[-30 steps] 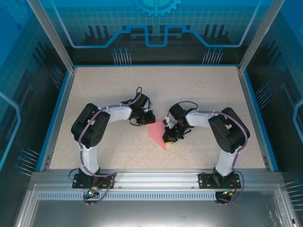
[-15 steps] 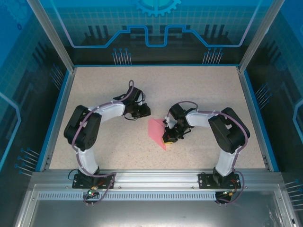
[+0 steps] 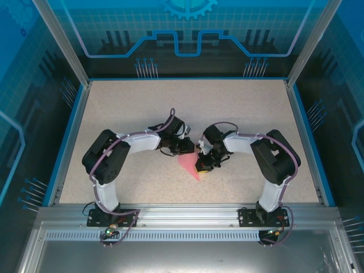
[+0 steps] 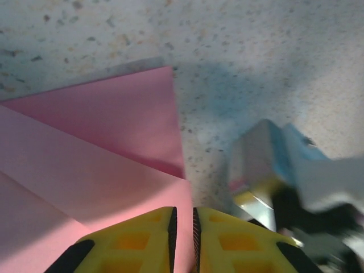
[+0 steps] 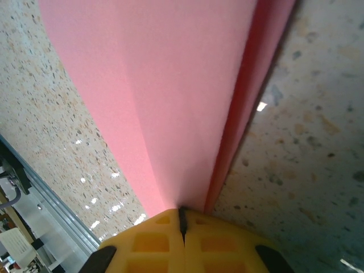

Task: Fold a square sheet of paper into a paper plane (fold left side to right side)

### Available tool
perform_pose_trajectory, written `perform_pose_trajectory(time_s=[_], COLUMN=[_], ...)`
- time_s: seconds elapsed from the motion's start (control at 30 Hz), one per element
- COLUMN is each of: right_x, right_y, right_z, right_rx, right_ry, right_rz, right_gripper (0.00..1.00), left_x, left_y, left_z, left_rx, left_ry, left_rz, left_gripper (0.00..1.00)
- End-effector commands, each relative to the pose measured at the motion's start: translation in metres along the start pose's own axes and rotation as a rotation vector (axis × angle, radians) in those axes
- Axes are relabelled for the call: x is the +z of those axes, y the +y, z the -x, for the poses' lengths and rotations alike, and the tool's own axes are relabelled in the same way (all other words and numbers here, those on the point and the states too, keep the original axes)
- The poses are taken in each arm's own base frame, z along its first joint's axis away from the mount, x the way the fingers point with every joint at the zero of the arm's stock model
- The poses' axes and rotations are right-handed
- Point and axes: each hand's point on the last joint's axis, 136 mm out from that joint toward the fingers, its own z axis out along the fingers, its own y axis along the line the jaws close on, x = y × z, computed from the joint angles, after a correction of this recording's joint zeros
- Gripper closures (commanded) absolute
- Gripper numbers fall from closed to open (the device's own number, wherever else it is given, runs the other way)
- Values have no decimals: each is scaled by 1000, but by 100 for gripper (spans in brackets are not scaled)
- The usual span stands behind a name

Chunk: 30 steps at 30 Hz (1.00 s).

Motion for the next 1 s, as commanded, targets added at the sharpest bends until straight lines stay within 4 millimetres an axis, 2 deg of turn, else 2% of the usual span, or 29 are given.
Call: perform_pose_trajectory(time_s=[0.0,0.2,0.43,0.6,0.67,0.7,0.83,0.97], right_x=[15,5,-22,-19,-17,-23,-30,-22], right_y=[-63,-53,-2,25,26,34,36,39], right_z=[-47,-49,-24,-4,1,12,21,28], right_rx=[99,83,41,49,59,40,32,55], right_ry=[125,101,-31,-77,-85,-115,-151,-151], right_rz=[-271,-241,-66,67,74,80,63,86], right_gripper=[100,100,100,100,100,100,100,100], left_x=[11,22,23,21,21,21,22,23], left_y=[15,41,49,48,47,47,47,46], left_z=[-3,-10,-19,-20,-19,-20,-20,-20], left_rx=[-16,-42,-57,-57,-56,-58,-64,-63], left_ry=[23,42,52,49,45,46,46,45], left_rz=[41,130,139,133,129,127,123,120], left_gripper=[82,83,83,83,83,83,83,83])
